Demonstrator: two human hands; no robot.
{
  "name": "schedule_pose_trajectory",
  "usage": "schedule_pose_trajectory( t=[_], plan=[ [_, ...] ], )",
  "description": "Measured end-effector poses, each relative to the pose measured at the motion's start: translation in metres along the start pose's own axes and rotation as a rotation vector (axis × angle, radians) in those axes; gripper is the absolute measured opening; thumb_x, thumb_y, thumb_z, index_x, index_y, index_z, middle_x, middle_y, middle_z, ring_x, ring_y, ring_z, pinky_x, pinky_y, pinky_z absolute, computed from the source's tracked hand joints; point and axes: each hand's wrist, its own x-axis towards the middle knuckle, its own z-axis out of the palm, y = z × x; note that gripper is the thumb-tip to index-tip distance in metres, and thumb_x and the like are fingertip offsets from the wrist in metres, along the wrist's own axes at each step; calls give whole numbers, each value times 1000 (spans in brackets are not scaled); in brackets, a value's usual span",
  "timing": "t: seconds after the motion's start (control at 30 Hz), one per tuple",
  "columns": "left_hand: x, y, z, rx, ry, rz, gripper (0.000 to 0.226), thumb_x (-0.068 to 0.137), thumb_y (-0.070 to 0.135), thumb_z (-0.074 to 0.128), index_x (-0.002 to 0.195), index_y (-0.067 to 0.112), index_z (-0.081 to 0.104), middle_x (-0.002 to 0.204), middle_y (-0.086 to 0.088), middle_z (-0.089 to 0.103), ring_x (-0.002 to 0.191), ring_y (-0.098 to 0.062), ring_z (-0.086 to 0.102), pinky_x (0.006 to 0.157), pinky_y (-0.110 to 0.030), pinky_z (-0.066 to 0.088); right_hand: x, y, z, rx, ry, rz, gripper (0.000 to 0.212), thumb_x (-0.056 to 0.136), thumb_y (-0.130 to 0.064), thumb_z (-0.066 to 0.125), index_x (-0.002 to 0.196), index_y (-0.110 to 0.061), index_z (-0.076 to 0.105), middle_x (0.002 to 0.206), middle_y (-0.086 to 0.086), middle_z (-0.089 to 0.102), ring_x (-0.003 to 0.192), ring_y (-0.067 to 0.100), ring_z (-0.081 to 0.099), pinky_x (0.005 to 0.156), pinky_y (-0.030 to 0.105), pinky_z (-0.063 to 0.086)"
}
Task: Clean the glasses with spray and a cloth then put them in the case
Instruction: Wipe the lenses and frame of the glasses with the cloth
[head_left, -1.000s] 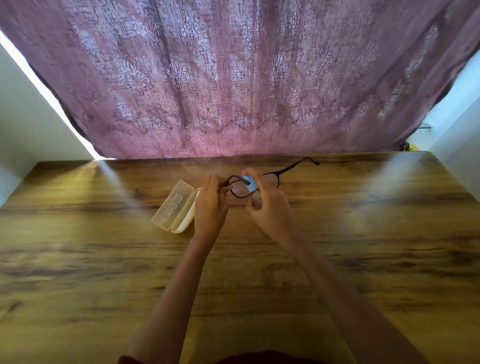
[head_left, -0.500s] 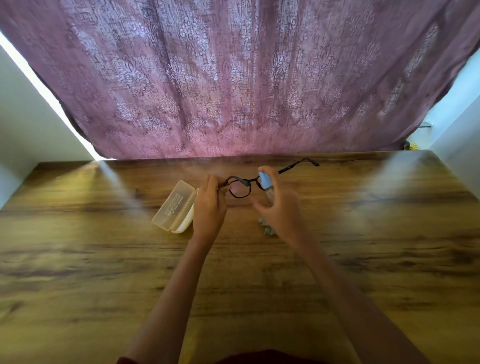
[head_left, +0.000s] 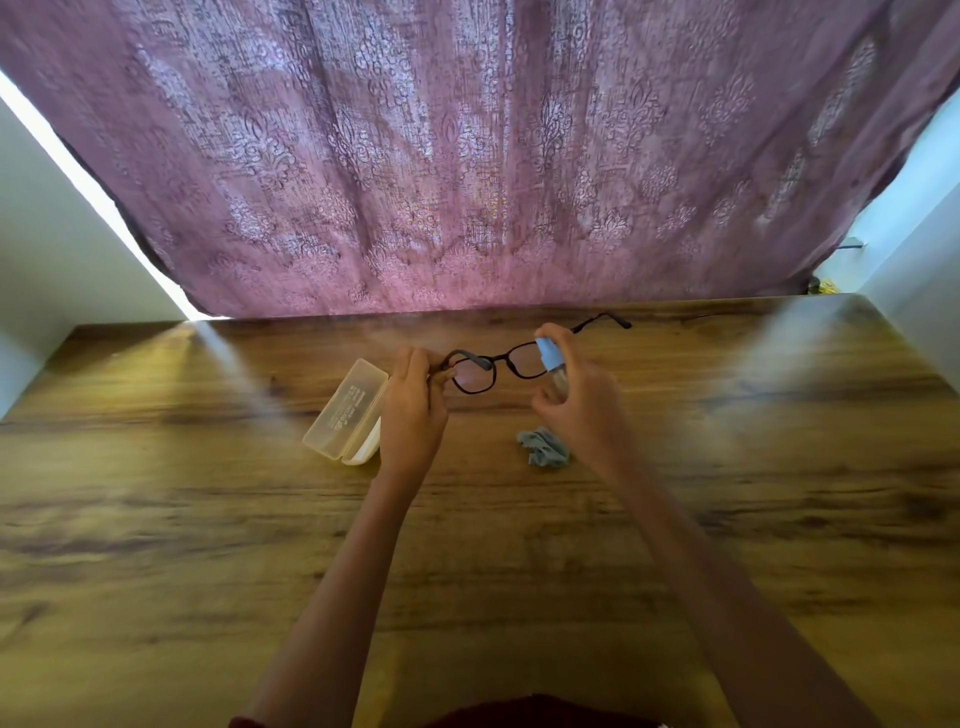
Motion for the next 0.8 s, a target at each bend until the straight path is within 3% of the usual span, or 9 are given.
schedule_pose_trajectory(
  t=[0.13, 0.3, 0.43, 0.53, 0.6, 0.67, 0.8],
  plan=[
    [-1, -1, 0, 15, -11, -7, 7, 90, 0, 50, 93, 3, 56, 95, -6, 55, 77, -14, 48, 64, -31, 41, 5, 1, 2, -11, -26, -7, 65, 76, -7, 71, 132, -25, 42, 62, -15, 38, 47, 0, 38, 41, 13, 31],
    [-1, -2, 1, 33, -10, -17, 8, 89, -3, 52, 93, 2, 57, 95, -6, 55, 77, -14, 48, 64, -31, 41, 4, 5, 6, 50, 27, 9, 65, 75, -1, 68, 128, -27, 42, 61, -8, 50, 45, 3, 46, 48, 10, 42],
    [-1, -3, 1, 26, 6, -24, 6, 91, 0, 53, 94, 3, 57, 97, -6, 56, 76, -7, 45, 62, -25, 39, 3, 12, 6, 57, -50, 9, 64, 76, -12, 70, 130, -29, 40, 61, -6, 50, 45, 3, 43, 44, 11, 41],
    [-1, -3, 1, 16, 27, -34, 5, 91, 0, 53, 93, 2, 57, 97, -6, 57, 78, -3, 44, 64, -19, 36, -5, 21, 9, 102, -104, 35, 51, 84, -25, 62, 130, -29, 39, 61, -6, 50, 44, 3, 41, 39, 16, 38],
    [-1, -4, 1, 17, 30, -32, 4, 91, -1, 53, 92, 2, 56, 97, -6, 56, 79, -4, 44, 65, -18, 36, -11, 30, 12, 142, -88, 93, 43, 91, -23, 51, 133, -24, 39, 59, -8, 48, 43, 4, 40, 41, 17, 34],
    [-1, -5, 1, 17, 28, -27, 3, 91, 0, 53, 92, 2, 56, 97, -6, 55, 80, -5, 44, 64, -19, 36, -15, 38, 11, 179, -83, 178, 45, 97, -19, 44, 140, -18, 33, 63, -4, 49, 47, 6, 42, 43, 22, 37],
    [-1, -6, 2, 10, 26, -44, 4, 91, 1, 53, 93, 3, 55, 98, -6, 56, 81, -8, 47, 65, -23, 39, -17, 46, 1, 298, -57, 232, 62, 100, -15, 44, 150, -17, 7, 80, 15, 59, 59, 31, 57, 56, 40, 51]
  ],
)
